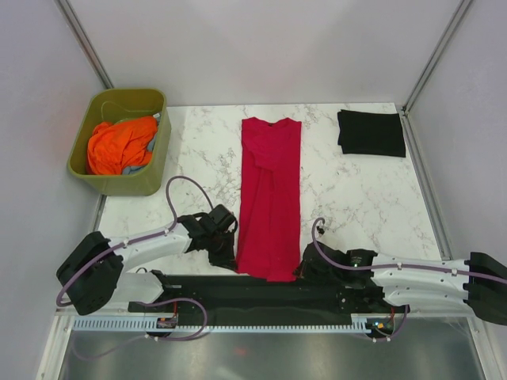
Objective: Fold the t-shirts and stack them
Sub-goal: Fold the tshirt
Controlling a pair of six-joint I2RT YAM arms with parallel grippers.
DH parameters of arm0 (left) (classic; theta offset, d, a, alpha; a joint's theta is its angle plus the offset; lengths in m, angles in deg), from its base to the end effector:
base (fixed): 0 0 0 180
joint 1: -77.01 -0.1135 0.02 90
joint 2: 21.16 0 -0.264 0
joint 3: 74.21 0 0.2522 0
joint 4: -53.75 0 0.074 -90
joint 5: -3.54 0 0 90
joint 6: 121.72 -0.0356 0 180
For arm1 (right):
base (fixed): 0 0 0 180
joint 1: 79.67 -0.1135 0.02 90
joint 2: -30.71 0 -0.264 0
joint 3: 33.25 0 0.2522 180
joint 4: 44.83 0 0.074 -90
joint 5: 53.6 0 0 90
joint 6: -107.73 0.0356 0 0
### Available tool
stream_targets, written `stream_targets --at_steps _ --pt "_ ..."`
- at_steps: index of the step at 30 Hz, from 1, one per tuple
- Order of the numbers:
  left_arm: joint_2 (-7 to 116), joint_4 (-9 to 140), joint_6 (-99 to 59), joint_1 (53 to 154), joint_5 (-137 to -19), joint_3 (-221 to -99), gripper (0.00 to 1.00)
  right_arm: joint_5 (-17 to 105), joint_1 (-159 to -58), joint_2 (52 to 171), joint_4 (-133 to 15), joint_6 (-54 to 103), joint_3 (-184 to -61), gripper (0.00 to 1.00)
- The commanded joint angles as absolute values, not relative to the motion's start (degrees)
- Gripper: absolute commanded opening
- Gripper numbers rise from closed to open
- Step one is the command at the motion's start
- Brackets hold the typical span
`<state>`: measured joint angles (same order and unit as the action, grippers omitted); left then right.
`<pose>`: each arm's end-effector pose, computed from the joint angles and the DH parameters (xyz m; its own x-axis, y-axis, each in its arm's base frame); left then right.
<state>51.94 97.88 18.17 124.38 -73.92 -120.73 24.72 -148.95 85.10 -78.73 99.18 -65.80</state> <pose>0.1330 -0.1559 0.1506 -0.9983 -0.0179 -0.0561 0.0051 0.9230 -0.3847 0.0639 0.1487 0.1443 -0.9094 0.3331 -0.2492 0.1590 0.8318 0.5318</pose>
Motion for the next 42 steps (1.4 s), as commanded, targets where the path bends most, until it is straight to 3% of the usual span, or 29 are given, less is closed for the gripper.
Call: stream_targets --at_steps 1,7,24,36,42 --pt "49.94 98.19 18.38 124.56 -72.22 -124.71 0.02 22.52 -149.28 82.83 -78.19 99.65 -68.27 0.00" --pt "55.21 98.45 16.10 121.58 -70.37 -131.29 0.02 17.59 -145.87 88.79 -82.49 91.32 -76.79 0.00" --pt "80.69 103.81 5.64 106.90 -76.62 -165.39 0.02 22.86 -118.72 114.81 -81.61 55.01 -104.82 0.00" --pt "96.17 109.26 2.74 100.83 -78.02 -190.52 0.02 33.58 -106.76 133.53 -81.17 49.90 -121.26 0.01" --pt "102.50 109.61 2.47 98.46 -75.48 -196.51 0.02 38.14 -103.76 139.94 -81.35 49.63 -127.06 0.04"
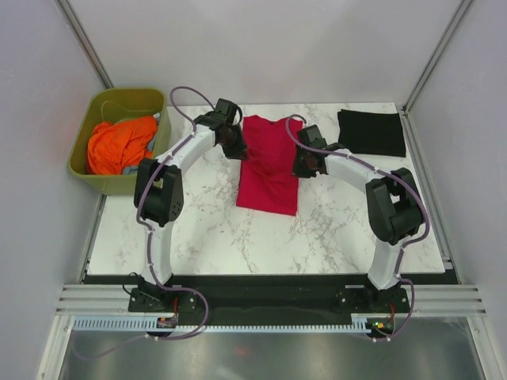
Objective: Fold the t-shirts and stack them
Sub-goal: Fold the tshirt
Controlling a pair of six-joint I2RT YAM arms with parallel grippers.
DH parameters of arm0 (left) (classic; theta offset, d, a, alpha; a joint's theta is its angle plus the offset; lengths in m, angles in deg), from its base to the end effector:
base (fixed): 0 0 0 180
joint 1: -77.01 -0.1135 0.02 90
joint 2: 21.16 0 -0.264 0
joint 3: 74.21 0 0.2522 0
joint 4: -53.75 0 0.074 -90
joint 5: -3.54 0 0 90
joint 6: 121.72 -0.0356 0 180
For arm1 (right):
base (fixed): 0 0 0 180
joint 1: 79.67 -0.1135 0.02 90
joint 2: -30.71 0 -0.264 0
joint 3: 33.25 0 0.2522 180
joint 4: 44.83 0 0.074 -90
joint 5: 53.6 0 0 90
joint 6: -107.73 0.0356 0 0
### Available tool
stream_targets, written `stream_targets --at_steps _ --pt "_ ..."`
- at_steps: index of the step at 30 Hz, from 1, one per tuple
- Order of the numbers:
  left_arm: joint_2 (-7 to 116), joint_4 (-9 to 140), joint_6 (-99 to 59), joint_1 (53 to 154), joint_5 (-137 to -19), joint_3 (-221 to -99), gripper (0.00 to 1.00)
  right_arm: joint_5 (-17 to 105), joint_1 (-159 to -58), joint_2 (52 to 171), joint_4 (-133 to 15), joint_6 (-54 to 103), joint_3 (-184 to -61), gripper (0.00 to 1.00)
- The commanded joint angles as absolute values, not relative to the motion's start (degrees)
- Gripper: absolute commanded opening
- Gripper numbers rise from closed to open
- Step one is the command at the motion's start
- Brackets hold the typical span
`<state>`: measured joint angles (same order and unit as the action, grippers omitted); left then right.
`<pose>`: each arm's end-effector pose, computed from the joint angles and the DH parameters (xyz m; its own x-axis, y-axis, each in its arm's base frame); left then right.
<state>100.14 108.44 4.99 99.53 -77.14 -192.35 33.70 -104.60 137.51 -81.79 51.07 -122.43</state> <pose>0.4292 -0.1842 0.2328 -0.9005 -0.2652 -0.3446 -0.1007 0.8981 -0.4280 0.3636 0.1672 0.2006 -0.8352 0.2172 -0.5053 0.0751 0.9551 0.2865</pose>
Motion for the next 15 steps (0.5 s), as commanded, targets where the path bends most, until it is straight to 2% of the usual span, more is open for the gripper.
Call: stream_targets --at_steps 1,3,6,10,12,13,14,15 --pt "103.37 109.61 2.39 98.19 -74.78 -197.04 0.02 38.33 -103.67 141.52 -81.52 49.46 -127.95 0.04" --pt "105.40 109.61 1.69 97.93 -74.33 -198.45 0.02 38.51 -103.41 142.67 -81.70 49.28 -129.97 0.06" --pt "107.68 109.79 1.07 97.23 -73.45 -200.55 0.09 38.77 -102.70 144.70 -81.88 49.54 -132.52 0.09" --pt "108.83 110.05 0.46 96.08 -74.06 -203.19 0.23 39.38 -101.30 147.77 -83.45 50.86 -137.61 0.27" --pt "108.05 111.01 -0.77 95.47 -76.60 -204.95 0.25 38.78 -100.94 148.65 -85.91 51.30 -142.62 0.29" --pt "107.34 111.45 -1.65 95.38 -78.44 -205.39 0.30 38.34 -100.94 148.31 -87.92 51.39 -143.68 0.31" --pt "106.38 111.63 -2.79 95.64 -83.16 -205.57 0.35 37.90 -100.94 147.43 -88.03 51.82 -143.78 0.33" --pt "103.93 111.72 -4.97 95.82 -85.03 -204.70 0.34 37.37 -101.03 146.38 -87.94 52.35 -142.04 0.34"
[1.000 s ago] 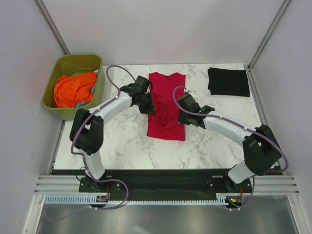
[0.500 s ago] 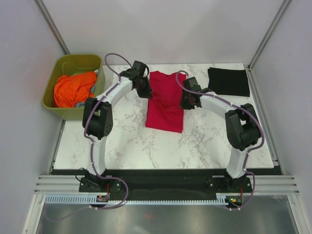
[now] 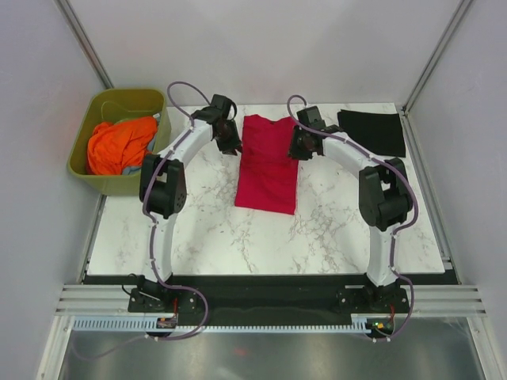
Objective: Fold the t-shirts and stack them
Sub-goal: Fold the tshirt
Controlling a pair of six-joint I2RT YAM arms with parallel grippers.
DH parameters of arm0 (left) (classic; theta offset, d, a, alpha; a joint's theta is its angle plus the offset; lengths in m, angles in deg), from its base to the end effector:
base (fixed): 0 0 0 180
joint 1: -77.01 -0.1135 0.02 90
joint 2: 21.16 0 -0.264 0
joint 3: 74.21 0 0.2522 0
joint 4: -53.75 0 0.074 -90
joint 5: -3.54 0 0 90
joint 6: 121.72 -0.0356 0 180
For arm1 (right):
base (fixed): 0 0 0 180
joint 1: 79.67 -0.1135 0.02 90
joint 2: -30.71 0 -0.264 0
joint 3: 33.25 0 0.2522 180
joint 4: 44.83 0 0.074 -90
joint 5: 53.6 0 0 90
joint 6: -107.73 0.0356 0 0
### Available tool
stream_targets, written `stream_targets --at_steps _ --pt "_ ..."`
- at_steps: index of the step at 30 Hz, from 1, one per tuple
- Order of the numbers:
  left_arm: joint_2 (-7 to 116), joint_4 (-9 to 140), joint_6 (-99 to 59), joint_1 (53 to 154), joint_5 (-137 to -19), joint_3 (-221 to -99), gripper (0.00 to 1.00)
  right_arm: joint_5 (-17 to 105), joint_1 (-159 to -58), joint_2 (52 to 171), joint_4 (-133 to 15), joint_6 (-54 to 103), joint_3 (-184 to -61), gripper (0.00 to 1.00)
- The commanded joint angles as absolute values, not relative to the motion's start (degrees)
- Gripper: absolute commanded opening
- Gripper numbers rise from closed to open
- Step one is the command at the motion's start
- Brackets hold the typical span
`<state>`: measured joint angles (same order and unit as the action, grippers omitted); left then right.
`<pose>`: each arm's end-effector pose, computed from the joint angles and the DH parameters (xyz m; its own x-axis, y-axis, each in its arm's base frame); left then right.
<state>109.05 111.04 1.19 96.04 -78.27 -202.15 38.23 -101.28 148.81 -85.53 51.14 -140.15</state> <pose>0.4689 -0.1671 0.2109 -0.8967 -0.2596 -0.3586 -0.1146 0.9185 -0.3784 0.4267 0.1702 0.2112 -0.8235 0.2657 -0.5012 0.0803 0.9292 0.3607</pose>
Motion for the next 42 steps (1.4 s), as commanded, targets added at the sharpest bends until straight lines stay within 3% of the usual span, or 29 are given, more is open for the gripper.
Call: stream_targets --at_steps 1,4,11,18,27,29,32,33,35,36,42 --pt "102.60 111.81 -5.69 95.73 -86.18 -203.91 0.33 36.84 -101.03 144.11 -88.03 53.92 -140.63 0.35" --pt "97.68 111.63 -6.67 95.73 -87.70 -199.43 0.33 37.45 -101.03 140.66 -87.68 55.16 -135.44 0.36" --pt "90.30 107.87 -5.35 96.25 -69.34 -181.19 0.33 42.90 -101.65 135.04 -86.54 53.24 -122.01 0.33" --pt "83.70 101.98 -5.17 97.22 -68.01 -165.68 0.43 49.40 -102.00 125.73 -81.55 52.27 -109.07 0.43" --pt "84.48 96.88 -4.65 98.54 -65.01 -158.12 0.47 53.80 -103.32 123.95 -73.80 51.91 -99.13 0.43" --pt "84.57 96.43 -4.21 99.16 -66.24 -156.80 0.44 53.72 -103.41 124.40 -73.27 51.83 -98.25 0.42" --pt "85.10 96.43 -4.03 99.60 -67.56 -156.18 0.29 53.54 -103.49 124.31 -70.28 51.39 -96.15 0.35" --pt "85.10 96.43 -3.86 99.60 -67.30 -156.00 0.16 53.45 -103.49 124.48 -69.58 51.30 -95.88 0.27" --pt "84.31 96.34 -3.16 99.77 -67.21 -155.04 0.07 53.54 -103.49 124.40 -68.79 51.21 -94.56 0.14" --pt "83.88 96.25 -2.98 99.95 -67.30 -154.51 0.02 53.80 -103.49 123.61 -67.74 51.21 -93.95 0.00" --pt "78.87 95.55 -0.17 101.70 -67.56 -148.98 0.02 52.57 -103.49 117.12 -67.28 52.18 -87.89 0.00"
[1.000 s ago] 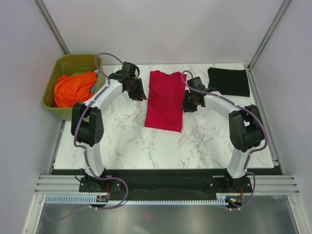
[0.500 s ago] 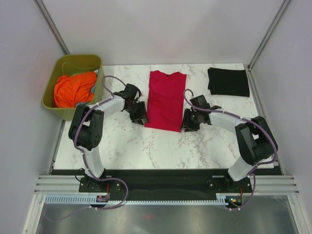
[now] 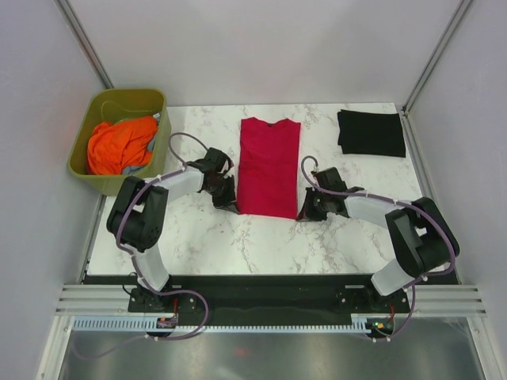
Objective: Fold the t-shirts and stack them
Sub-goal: Fold the tshirt
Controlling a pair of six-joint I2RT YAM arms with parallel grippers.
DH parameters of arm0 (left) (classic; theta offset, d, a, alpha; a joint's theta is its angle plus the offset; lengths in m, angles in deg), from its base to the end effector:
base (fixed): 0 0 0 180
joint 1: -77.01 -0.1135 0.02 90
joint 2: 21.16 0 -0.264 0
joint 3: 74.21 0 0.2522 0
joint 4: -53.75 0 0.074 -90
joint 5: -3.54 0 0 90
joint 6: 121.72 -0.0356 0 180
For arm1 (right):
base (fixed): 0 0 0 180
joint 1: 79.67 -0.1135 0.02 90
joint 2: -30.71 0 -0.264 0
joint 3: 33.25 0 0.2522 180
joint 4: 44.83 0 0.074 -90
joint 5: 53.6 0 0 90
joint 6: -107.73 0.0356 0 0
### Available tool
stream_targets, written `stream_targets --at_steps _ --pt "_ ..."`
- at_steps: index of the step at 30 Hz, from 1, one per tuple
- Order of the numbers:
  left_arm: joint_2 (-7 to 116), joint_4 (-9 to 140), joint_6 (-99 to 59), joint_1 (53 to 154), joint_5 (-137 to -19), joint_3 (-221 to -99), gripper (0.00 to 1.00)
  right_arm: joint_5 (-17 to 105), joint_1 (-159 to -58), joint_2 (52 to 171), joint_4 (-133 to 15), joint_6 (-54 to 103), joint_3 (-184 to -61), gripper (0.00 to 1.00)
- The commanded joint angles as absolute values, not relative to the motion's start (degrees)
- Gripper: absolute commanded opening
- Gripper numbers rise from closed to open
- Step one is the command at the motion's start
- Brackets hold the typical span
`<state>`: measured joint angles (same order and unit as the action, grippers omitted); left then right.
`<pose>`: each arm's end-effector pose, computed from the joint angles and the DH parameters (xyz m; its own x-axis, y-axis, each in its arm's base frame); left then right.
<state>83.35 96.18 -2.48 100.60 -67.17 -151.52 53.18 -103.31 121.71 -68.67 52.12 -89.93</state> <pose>0.3141 -0.1500 0.1529 -0.9856 -0.0727 -0.1525 0.0019 0.8979 -0.4403 0.2615 0.1257 0.1434 -0.9379 0.1798 -0.2968 0.0076 0.8658 0.5004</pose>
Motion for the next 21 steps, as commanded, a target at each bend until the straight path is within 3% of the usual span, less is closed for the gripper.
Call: stream_targets --at_steps 1,5,6,8,9,10,14,15,17,18,21 --pt "77.90 95.46 0.97 102.23 -68.08 -147.06 0.02 52.05 -103.49 116.32 -67.90 52.27 -86.66 0.00" --pt "72.89 95.29 3.26 103.64 -68.35 -142.13 0.02 51.43 -103.58 111.93 -71.24 52.53 -83.40 0.00" --pt "71.41 95.55 3.87 103.73 -68.18 -141.25 0.08 51.17 -103.67 109.92 -72.72 52.71 -82.79 0.00" --pt "70.52 95.64 4.58 103.82 -67.30 -139.05 0.30 51.17 -103.76 106.84 -73.52 53.41 -81.21 0.00" --pt "69.64 95.64 4.58 103.82 -67.30 -138.43 0.55 51.08 -103.76 105.86 -74.31 53.67 -81.03 0.00" --pt "69.37 95.73 4.15 103.82 -68.34 -138.08 0.56 50.90 -103.67 105.07 -74.67 54.02 -80.76 0.03" --pt "69.46 99.41 2.83 103.29 -73.00 -143.16 0.55 49.85 -103.67 103.83 -76.78 53.85 -84.26 0.23" --pt "69.63 99.77 2.65 103.03 -73.62 -144.56 0.48 49.59 -103.67 104.61 -77.13 53.33 -85.76 0.30" --pt "71.12 98.98 2.21 102.41 -74.24 -148.96 0.40 50.63 -102.97 109.42 -77.04 49.49 -92.16 0.34" --pt "72.43 98.54 1.95 102.41 -74.07 -150.62 0.30 51.77 -102.62 111.81 -77.39 47.89 -95.14 0.38" --pt "78.67 97.57 -0.24 102.15 -71.70 -158.53 0.21 53.45 -101.47 121.82 -80.20 40.95 -107.71 0.38"
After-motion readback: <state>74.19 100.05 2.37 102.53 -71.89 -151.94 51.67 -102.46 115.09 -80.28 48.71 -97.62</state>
